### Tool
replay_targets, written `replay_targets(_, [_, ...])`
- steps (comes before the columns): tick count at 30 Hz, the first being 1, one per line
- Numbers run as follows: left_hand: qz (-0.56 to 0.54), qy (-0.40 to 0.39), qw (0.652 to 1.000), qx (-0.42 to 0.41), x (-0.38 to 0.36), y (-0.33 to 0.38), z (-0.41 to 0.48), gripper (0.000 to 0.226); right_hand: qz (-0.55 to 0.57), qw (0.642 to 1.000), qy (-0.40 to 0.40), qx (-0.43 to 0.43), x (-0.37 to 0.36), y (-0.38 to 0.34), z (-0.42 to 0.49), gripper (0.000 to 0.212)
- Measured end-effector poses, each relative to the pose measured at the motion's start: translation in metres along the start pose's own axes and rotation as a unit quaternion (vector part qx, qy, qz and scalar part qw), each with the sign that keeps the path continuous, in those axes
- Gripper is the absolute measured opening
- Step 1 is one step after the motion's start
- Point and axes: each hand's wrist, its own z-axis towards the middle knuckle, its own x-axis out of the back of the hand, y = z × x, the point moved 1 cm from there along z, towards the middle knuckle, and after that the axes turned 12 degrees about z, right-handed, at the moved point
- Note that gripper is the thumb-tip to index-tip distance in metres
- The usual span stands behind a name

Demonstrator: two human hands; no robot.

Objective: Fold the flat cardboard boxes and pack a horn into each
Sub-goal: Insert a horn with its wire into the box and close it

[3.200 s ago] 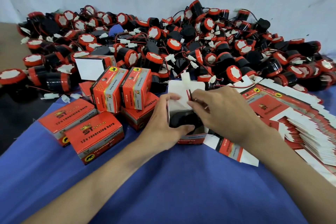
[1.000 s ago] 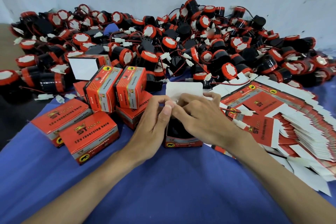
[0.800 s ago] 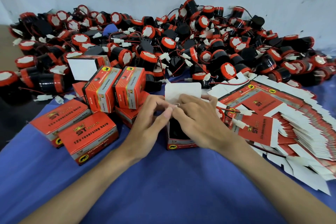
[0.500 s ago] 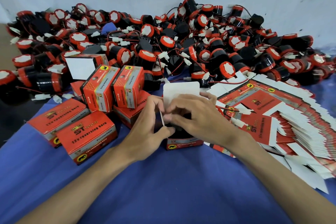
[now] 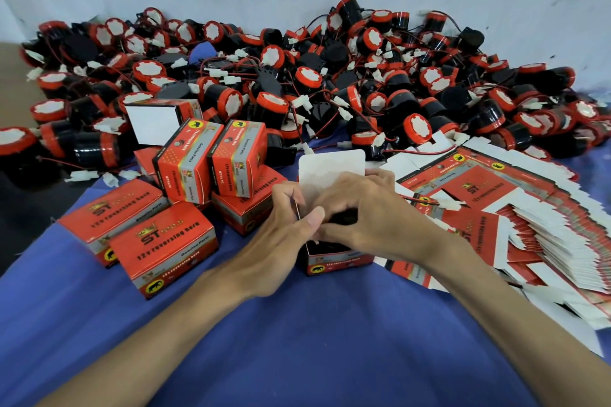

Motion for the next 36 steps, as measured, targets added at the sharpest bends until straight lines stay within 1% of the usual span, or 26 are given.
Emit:
replay_targets(2, [0.015,0.0,1.0,-0.004,0.001,0.002,-0.003,0.014,-0.039,0.998,-0.033,0.029,0.003,-0.005,-0.005,0.026])
replay_targets(4, [0.018,0.009,1.0,-0.009,0.001,0.006,-0.002,0.012,-0.121,0.99,-0.059,0.05,0.001,-0.012,-0.014,0.029])
replay_targets(7, [0.001,0.017,1.0,0.003,0.0,0.01,-0.002,0.014,-0.222,0.971,-0.046,0.076,-0.008,-0.017,-0.031,0.031])
replay_targets(9, [-0.004,0.02,1.0,0.019,0.0,0.012,-0.002,0.013,-0.249,0.964,-0.03,0.092,-0.015,-0.014,-0.039,0.033])
replay_targets(10, [0.013,0.025,0.999,0.02,0.0,0.012,-0.001,0.014,-0.254,0.962,-0.021,0.099,-0.017,-0.012,-0.04,0.036])
replay_targets(12, [0.044,0.026,0.999,0.006,-0.001,0.013,-0.001,0.019,-0.255,0.962,-0.007,0.096,-0.018,-0.009,-0.04,0.038])
replay_targets(13, [0.042,0.026,0.999,0.006,-0.002,0.015,-0.002,0.021,-0.257,0.962,-0.007,0.091,-0.018,-0.008,-0.039,0.039])
replay_targets(15, [0.06,0.038,0.997,0.01,-0.003,0.016,-0.004,0.022,-0.265,0.96,-0.008,0.092,-0.019,-0.007,-0.037,0.034])
replay_targets(17, [0.091,0.05,0.995,-0.001,-0.002,0.018,-0.005,0.017,-0.284,0.953,-0.002,0.102,-0.02,-0.008,-0.037,0.027])
replay_targets(18, [0.086,0.047,0.995,0.005,-0.001,0.017,-0.004,0.014,-0.299,0.948,0.009,0.11,-0.021,-0.007,-0.036,0.025])
replay_targets(19, [0.068,0.039,0.997,0.011,0.001,0.018,-0.003,0.017,-0.314,0.942,0.021,0.116,-0.022,-0.008,-0.037,0.024])
replay_targets(20, [0.052,0.033,0.998,0.007,0.001,0.018,-0.005,0.026,-0.324,0.938,0.028,0.12,-0.023,-0.008,-0.037,0.025])
replay_targets(22, [0.039,0.032,0.999,-0.018,0.003,0.018,-0.009,0.051,-0.331,0.934,0.033,0.131,-0.023,-0.007,-0.037,0.028])
replay_targets(24, [0.043,0.027,0.998,-0.027,0.001,0.02,-0.008,0.06,-0.326,0.932,0.036,0.153,-0.022,-0.003,-0.036,0.026])
replay_targets(25, [0.039,0.039,0.998,-0.029,0.0,0.022,-0.006,0.062,-0.311,0.934,0.045,0.172,-0.022,0.0,-0.036,0.022])
replay_targets(26, [0.018,0.069,0.997,-0.02,-0.001,0.025,-0.002,0.066,-0.266,0.942,0.064,0.195,-0.022,0.002,-0.036,0.017])
replay_targets(27, [-0.025,0.108,0.994,-0.002,-0.002,0.027,0.003,0.072,-0.193,0.953,0.095,0.212,-0.023,0.005,-0.037,0.015])
replay_targets(28, [-0.053,0.122,0.991,0.004,-0.003,0.026,0.004,0.072,-0.108,0.958,0.144,0.223,-0.024,0.007,-0.039,0.015])
replay_targets(29, [-0.053,0.113,0.992,-0.017,-0.006,0.027,0.003,0.065,-0.04,0.952,0.209,0.22,-0.026,0.009,-0.04,0.015])
replay_targets(30, [-0.052,0.084,0.994,-0.047,-0.009,0.03,0.0,0.061,0.004,0.938,0.28,0.203,-0.027,0.011,-0.042,0.015])
replay_targets(31, [-0.058,0.063,0.995,-0.055,-0.011,0.03,-0.004,0.064,0.034,0.923,0.338,0.181,-0.028,0.014,-0.043,0.014])
replay_targets(32, [-0.089,0.036,0.995,-0.037,-0.009,0.031,-0.005,0.069,0.065,0.91,0.379,0.156,-0.028,0.016,-0.044,0.014])
replay_targets(34, [-0.123,0.002,0.992,0.005,-0.006,0.029,-0.003,0.068,0.149,0.893,0.41,0.111,-0.029,0.018,-0.042,0.011])
replay_targets(36, [-0.118,-0.036,0.992,0.032,-0.003,0.028,0.001,0.049,0.223,0.887,0.396,0.088,-0.029,0.02,-0.042,0.008])
